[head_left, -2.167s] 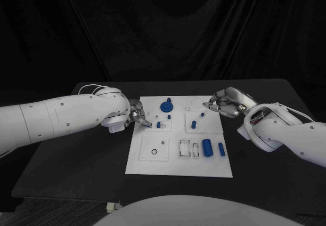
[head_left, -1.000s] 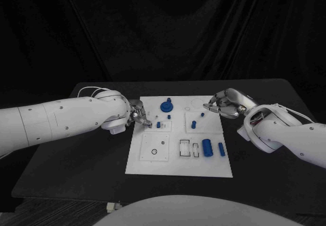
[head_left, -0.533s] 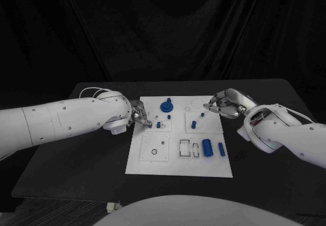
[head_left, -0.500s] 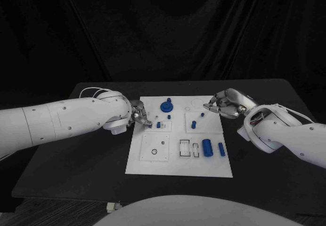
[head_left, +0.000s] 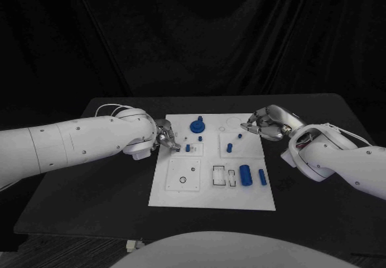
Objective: Assemble the parts on the task board
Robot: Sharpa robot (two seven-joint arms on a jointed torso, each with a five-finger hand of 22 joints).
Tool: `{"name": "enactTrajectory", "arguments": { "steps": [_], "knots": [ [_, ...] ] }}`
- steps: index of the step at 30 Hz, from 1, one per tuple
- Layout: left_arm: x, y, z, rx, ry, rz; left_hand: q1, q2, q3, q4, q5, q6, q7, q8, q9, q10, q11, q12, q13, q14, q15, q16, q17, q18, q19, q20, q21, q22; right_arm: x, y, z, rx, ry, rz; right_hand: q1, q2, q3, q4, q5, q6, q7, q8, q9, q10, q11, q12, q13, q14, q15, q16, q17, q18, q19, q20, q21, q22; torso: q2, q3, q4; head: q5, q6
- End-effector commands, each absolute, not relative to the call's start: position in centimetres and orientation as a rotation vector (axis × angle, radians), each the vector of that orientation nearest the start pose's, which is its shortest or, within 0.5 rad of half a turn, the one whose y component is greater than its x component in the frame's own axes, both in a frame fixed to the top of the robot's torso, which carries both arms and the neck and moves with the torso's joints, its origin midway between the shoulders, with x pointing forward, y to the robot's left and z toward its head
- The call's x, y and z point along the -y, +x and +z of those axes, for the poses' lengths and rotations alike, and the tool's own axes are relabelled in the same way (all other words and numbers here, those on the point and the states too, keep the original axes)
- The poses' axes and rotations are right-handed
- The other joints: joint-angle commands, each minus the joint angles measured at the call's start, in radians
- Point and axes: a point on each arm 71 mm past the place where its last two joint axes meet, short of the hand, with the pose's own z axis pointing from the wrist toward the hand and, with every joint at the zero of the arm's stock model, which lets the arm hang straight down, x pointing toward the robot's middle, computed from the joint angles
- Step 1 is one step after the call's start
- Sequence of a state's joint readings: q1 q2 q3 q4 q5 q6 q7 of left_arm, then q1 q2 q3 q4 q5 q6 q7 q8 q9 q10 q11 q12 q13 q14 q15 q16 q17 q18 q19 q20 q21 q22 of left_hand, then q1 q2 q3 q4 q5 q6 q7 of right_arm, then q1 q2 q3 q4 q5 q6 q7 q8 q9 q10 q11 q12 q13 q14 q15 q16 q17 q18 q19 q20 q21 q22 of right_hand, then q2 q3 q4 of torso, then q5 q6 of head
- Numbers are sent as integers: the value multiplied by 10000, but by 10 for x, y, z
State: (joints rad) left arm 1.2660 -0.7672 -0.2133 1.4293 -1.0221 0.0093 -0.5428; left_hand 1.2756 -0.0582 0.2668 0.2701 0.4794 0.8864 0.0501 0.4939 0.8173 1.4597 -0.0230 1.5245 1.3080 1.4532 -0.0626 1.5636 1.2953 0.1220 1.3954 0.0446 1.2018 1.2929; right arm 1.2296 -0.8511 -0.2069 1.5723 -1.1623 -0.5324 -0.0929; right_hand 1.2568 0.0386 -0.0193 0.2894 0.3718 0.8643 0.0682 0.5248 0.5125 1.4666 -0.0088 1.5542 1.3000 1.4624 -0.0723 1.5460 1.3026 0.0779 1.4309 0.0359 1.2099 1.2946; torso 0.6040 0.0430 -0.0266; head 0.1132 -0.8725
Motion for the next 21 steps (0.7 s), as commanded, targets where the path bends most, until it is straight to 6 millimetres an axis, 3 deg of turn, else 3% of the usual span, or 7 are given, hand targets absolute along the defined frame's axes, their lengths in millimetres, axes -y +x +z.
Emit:
{"name": "enactTrajectory", "arguments": {
  "steps": [1,10,21],
  "knots": [
    [-216,480,-258,-23396,-2455,-3028,-9,-1,729,-116,-51,110,-128,240,134,400,-73,-178,1730,1048,-129,-6,2520,-376,-73,-70,-124,1654,202,461,-220,-16911,1470,7384,180,86,34,-44,214,-91,-54,33,52,1042,-4,166,2708,1084,18,248,2682,29,16,40,-152,1693,1,-1,-3,8,-2],
    [-217,479,-258,-23428,-2443,-3019,37,-15,817,-207,-46,106,-139,230,129,392,-81,-186,1721,1039,-132,-12,2503,-371,-84,-72,-152,1647,202,461,-220,-16937,1469,7379,180,86,34,-44,214,-91,-54,33,52,1042,-4,166,2708,1084,18,248,2682,29,16,40,-152,1693,1,-2,-1,11,-2],
    [-215,479,-253,-22703,-2594,-3806,182,-72,1260,-594,246,144,-134,283,171,410,-88,-178,1740,1048,-141,-7,2519,-376,-68,-84,-153,1656,203,461,-220,-16952,1491,7348,192,94,46,-43,223,-91,-54,33,52,1042,-4,166,2708,1084,18,248,2682,30,14,40,-159,1691,-1,1,-4,18,-2]
  ]
}}
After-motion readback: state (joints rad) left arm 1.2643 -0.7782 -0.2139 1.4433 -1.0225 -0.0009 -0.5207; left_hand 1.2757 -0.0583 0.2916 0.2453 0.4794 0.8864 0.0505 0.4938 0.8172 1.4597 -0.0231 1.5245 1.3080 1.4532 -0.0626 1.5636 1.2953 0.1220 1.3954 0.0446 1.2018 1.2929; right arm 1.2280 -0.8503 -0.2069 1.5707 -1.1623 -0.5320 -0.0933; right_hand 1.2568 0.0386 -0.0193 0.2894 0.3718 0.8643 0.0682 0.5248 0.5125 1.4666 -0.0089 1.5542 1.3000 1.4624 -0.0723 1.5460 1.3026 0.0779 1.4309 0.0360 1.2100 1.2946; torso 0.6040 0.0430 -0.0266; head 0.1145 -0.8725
